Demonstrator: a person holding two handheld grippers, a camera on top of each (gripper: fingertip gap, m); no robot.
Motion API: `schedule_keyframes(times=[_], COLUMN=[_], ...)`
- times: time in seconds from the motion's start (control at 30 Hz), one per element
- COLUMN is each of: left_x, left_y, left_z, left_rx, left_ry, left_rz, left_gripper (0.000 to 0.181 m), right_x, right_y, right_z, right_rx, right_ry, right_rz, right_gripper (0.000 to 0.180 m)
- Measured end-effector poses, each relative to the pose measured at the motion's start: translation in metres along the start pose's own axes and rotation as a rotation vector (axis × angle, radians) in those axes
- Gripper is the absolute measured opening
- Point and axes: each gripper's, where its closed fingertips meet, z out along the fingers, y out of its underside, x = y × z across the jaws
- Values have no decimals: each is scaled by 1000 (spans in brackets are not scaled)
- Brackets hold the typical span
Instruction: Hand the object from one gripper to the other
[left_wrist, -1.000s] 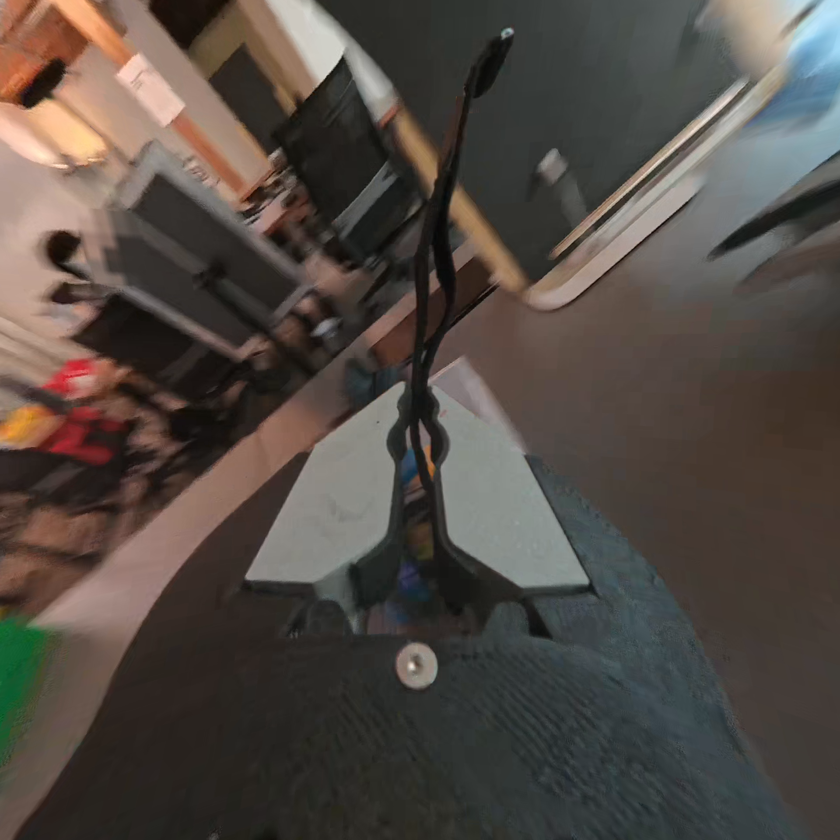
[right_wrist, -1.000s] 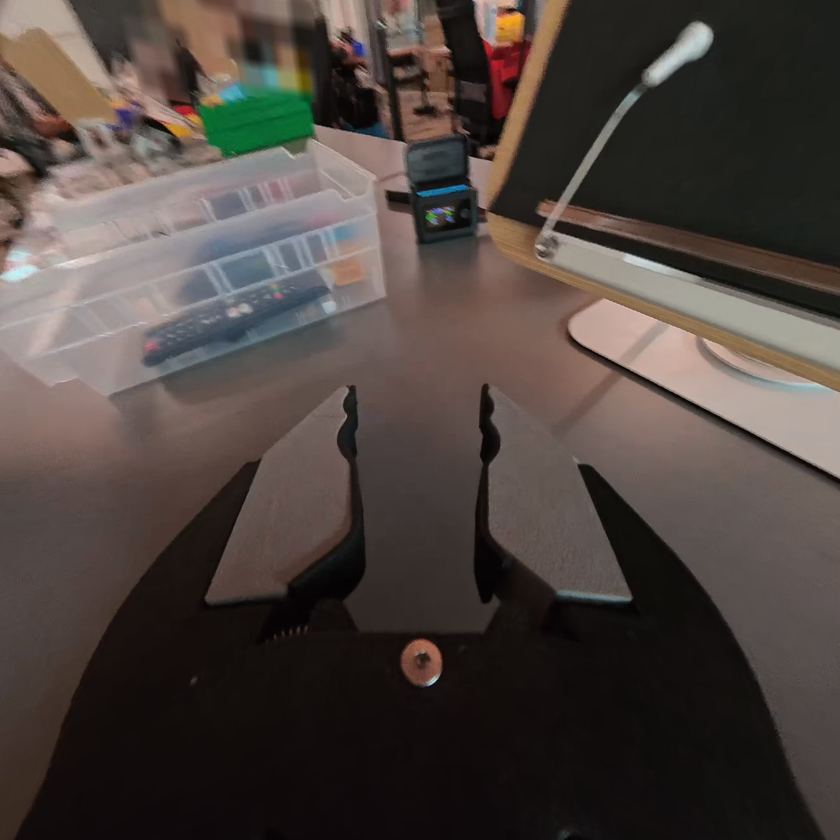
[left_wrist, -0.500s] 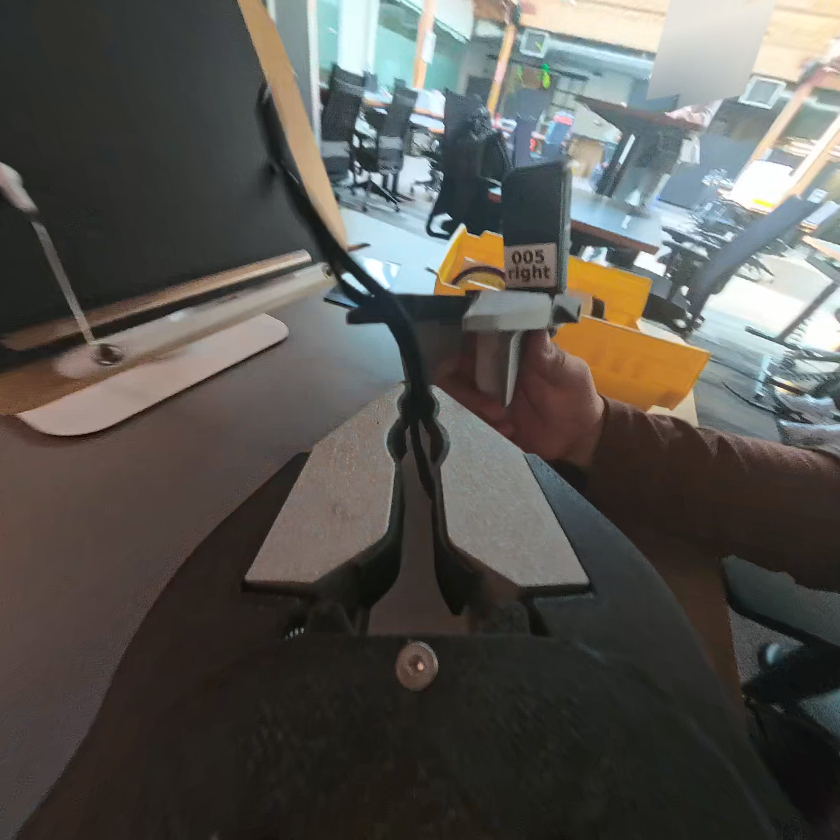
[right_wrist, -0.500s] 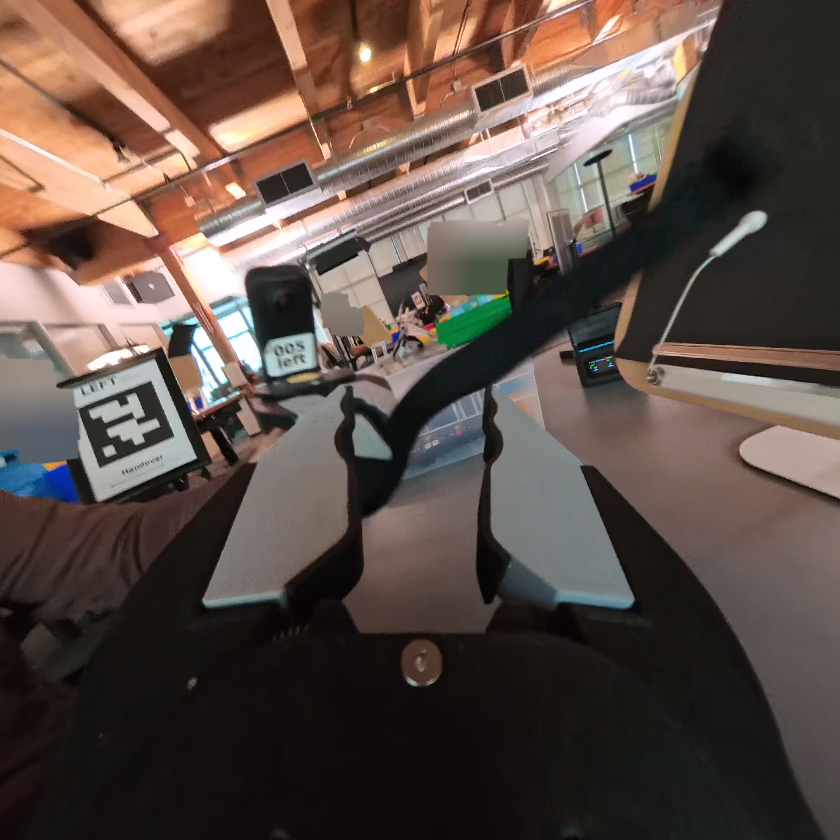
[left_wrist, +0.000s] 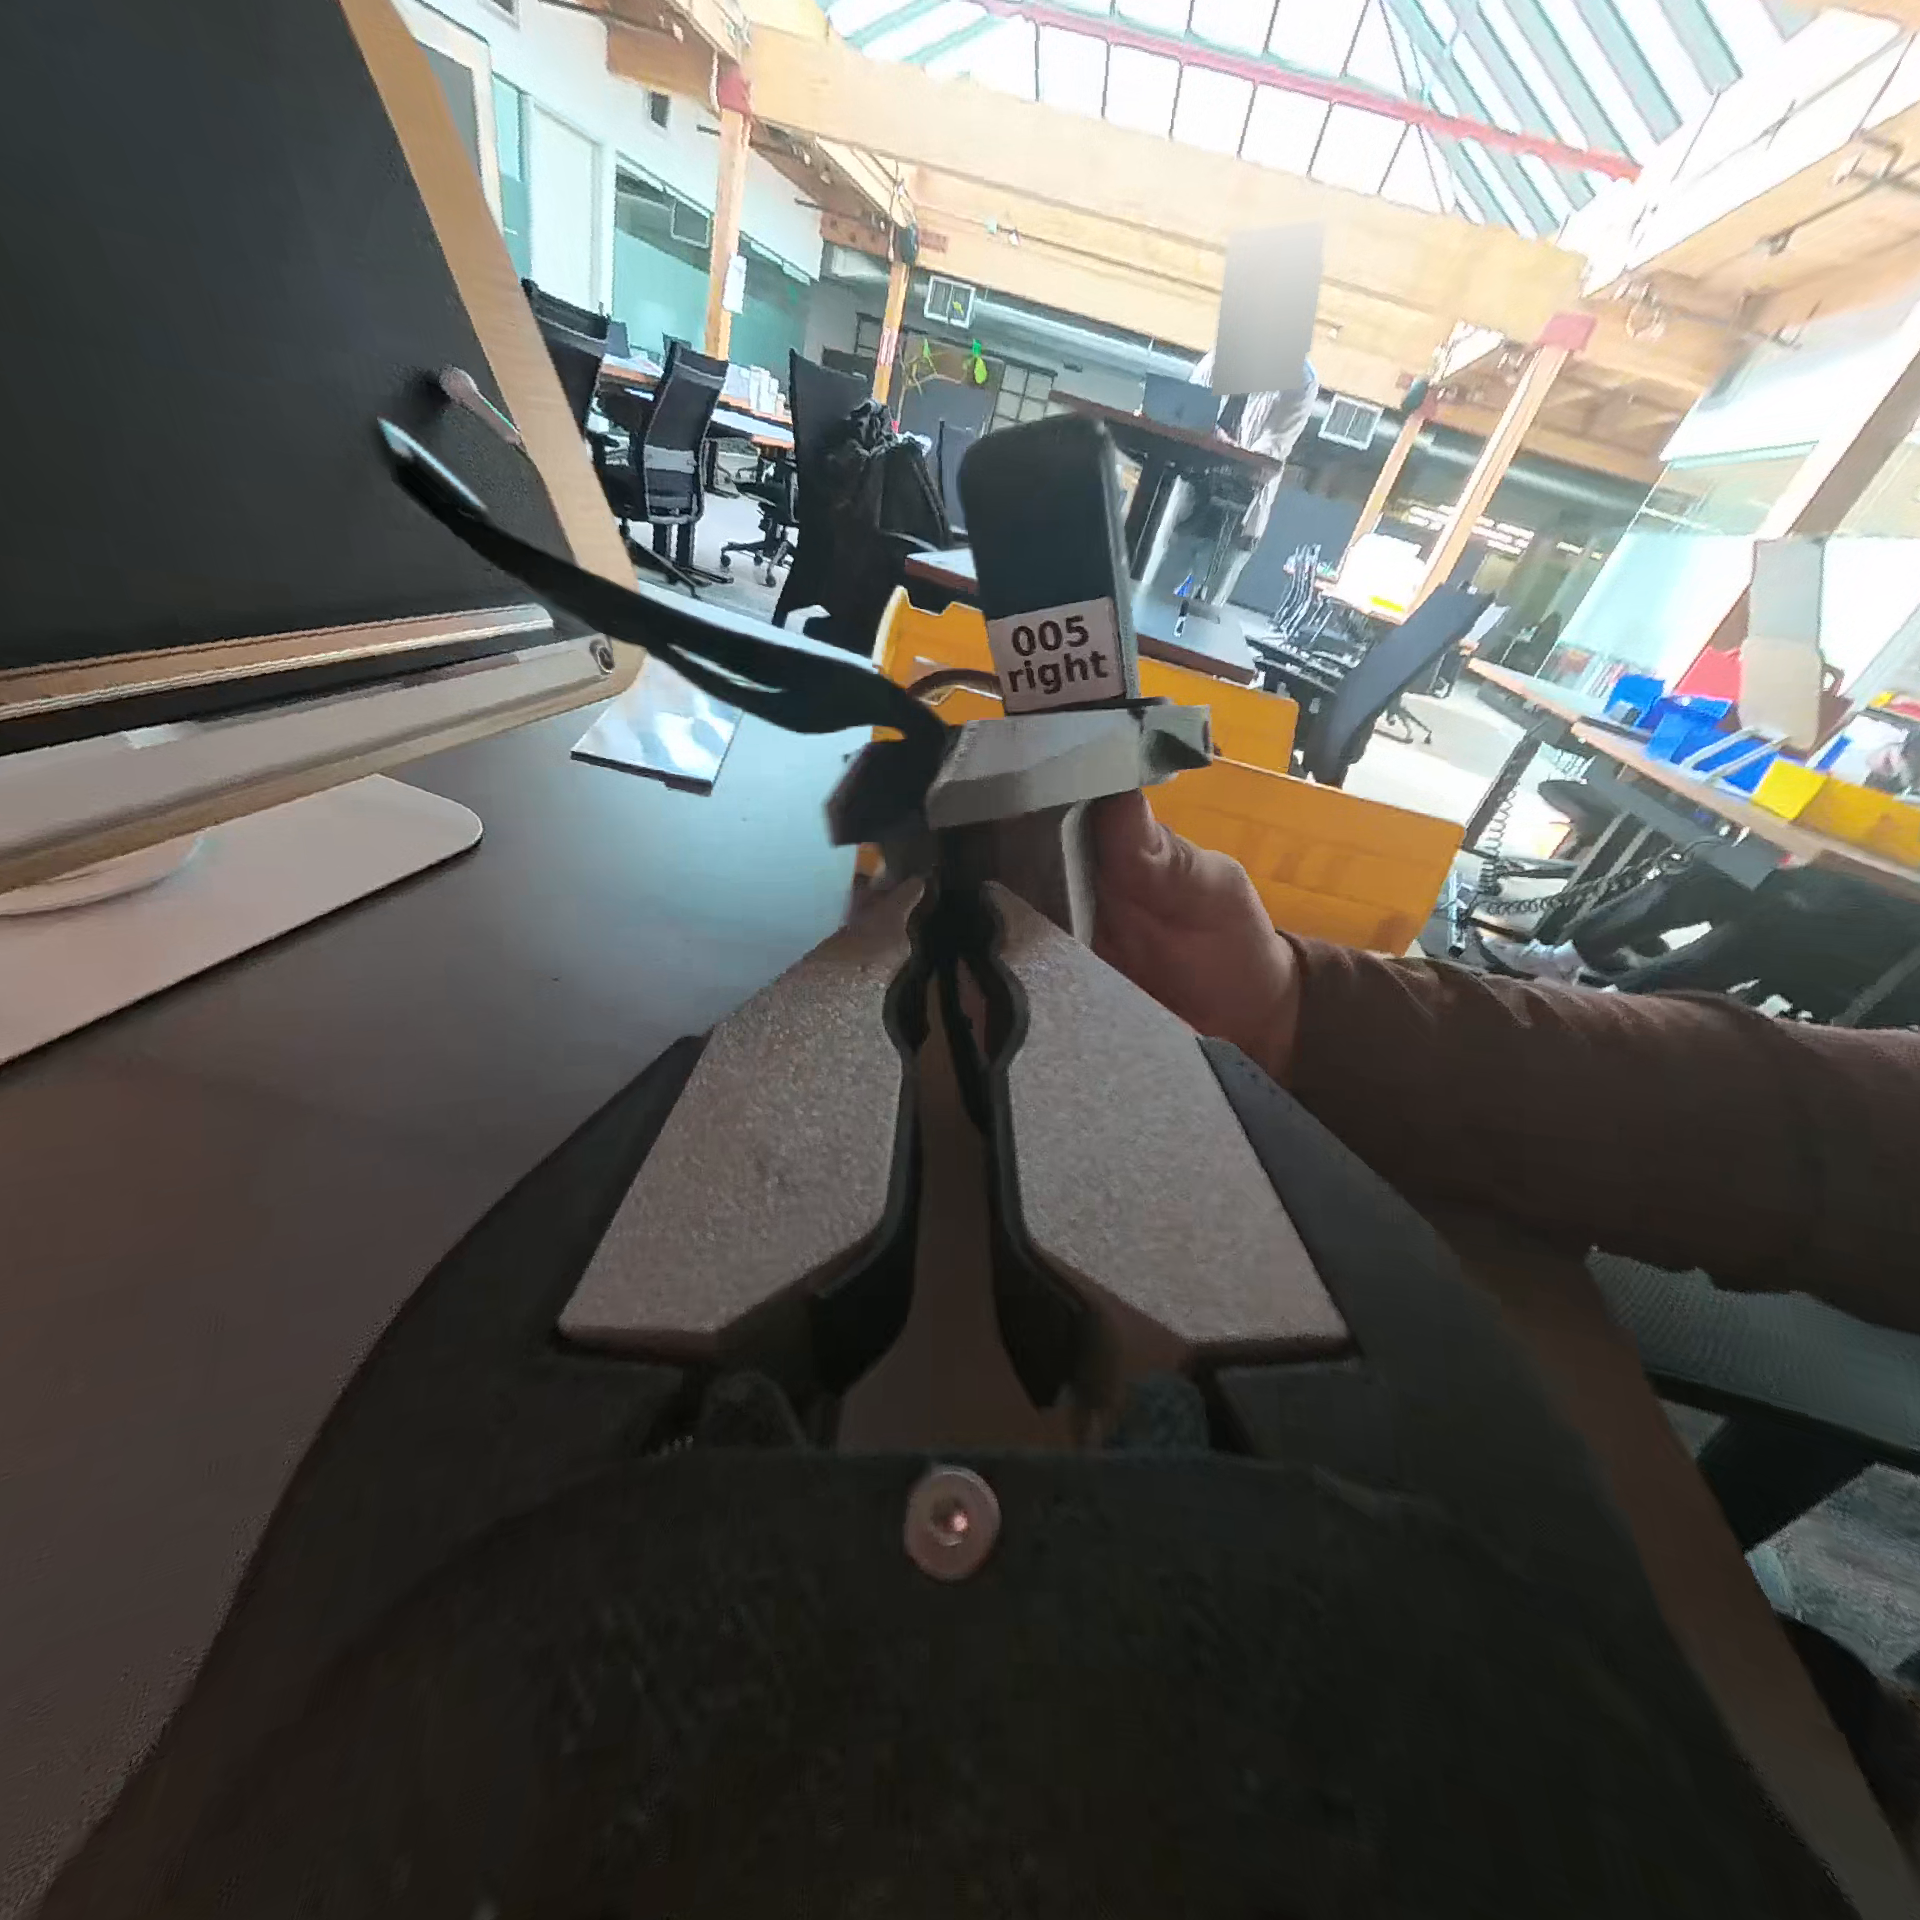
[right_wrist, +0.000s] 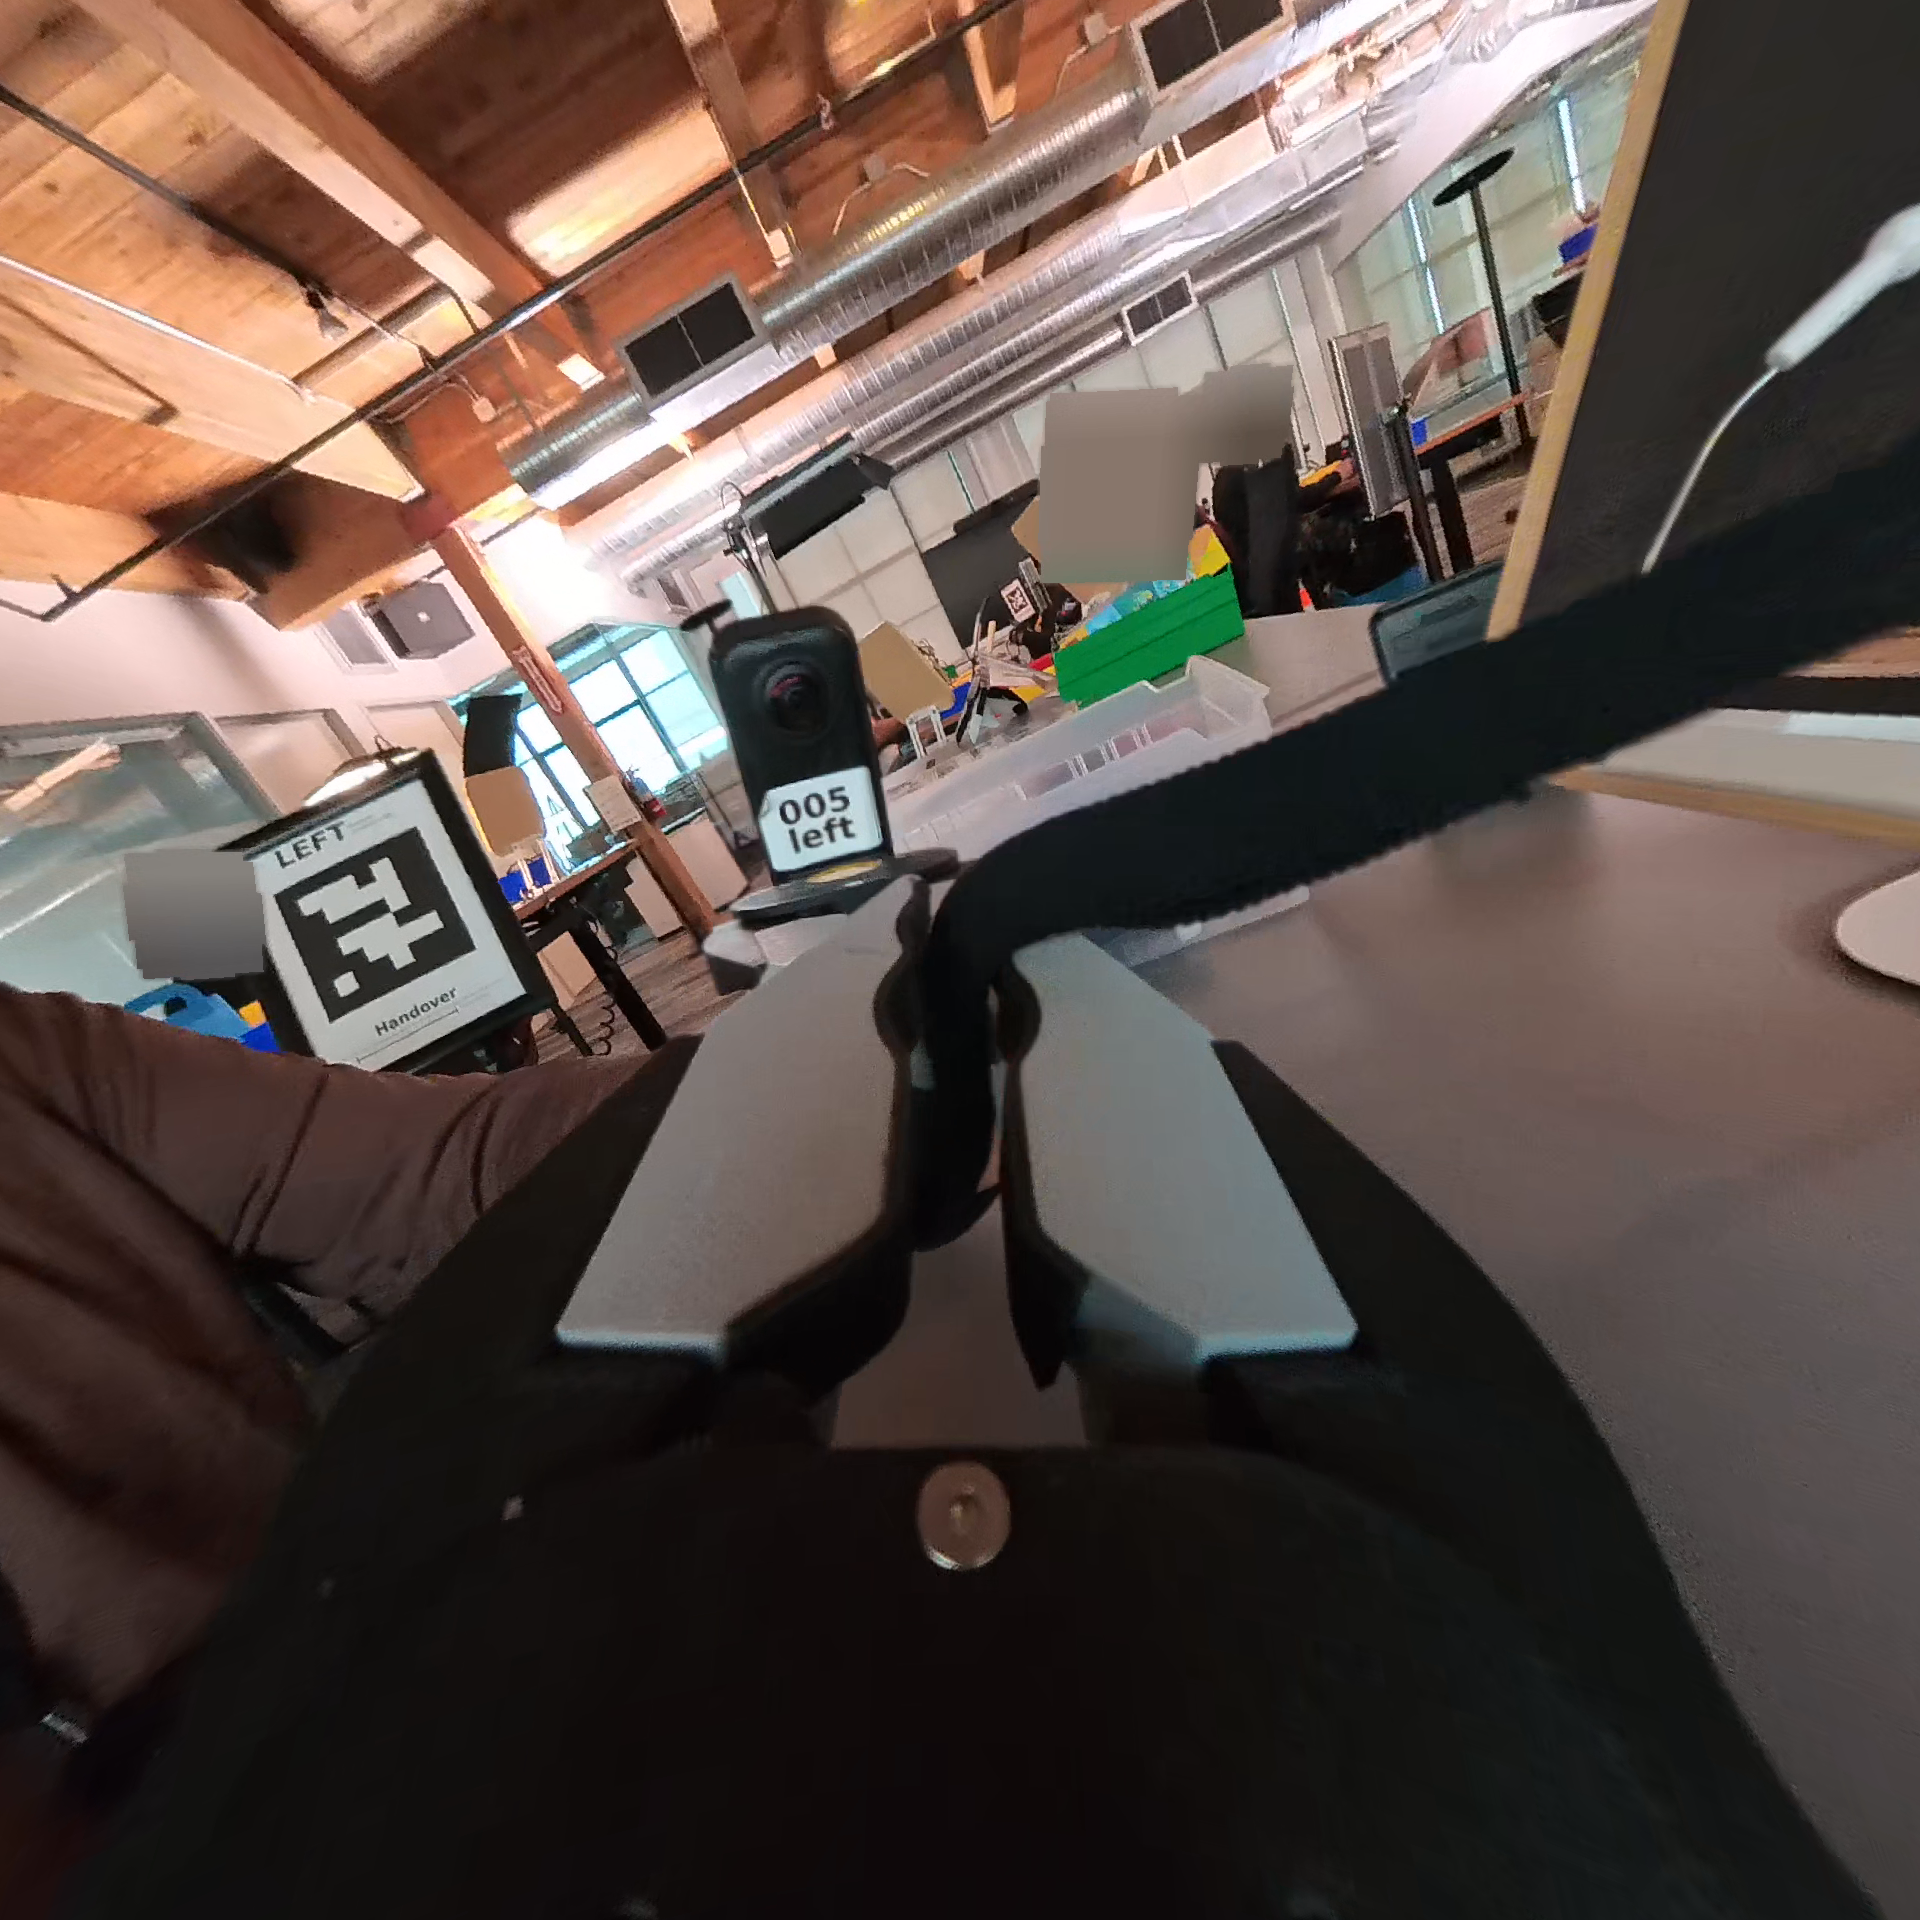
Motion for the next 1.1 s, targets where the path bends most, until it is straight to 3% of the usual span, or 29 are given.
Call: schedule_keyframes(times=[0.07, 0.2, 0.33, 0.5, 0.67, 0.83, 1.1], left_x=[0, -6, -3, -5, -10, -1, -7], left_y=[-3, -5, -6, -4, 3, -22, -15], left_z=[-1, -2, 1, 2, -1, -17, -23], left_rx=[20, 47, 59, 51, -36, 69, -4], left_ry=[0, -45, -34, -48, -122, -102, -129], left_rz=[-6, 5, -56, -113, 35, 68, -9], left_gripper=[2, 1, 2, 4, 24, 33, 47], right_x=[-1, -2, 1, 1, 4, 14, -14], right_y=[-2, -10, -13, -12, -1, 18, 64], right_z=[-1, -8, -11, -10, -12, -15, 5], right_rx=[6, 62, 56, 27, -83, -238, -487], right_ry=[9, 22, 64, 90, 152, 278, 158], right_rz=[7, 35, 8, -25, -75, -162, -285], right_gripper=[4, 17, 3, 2, 1, 0, 1])
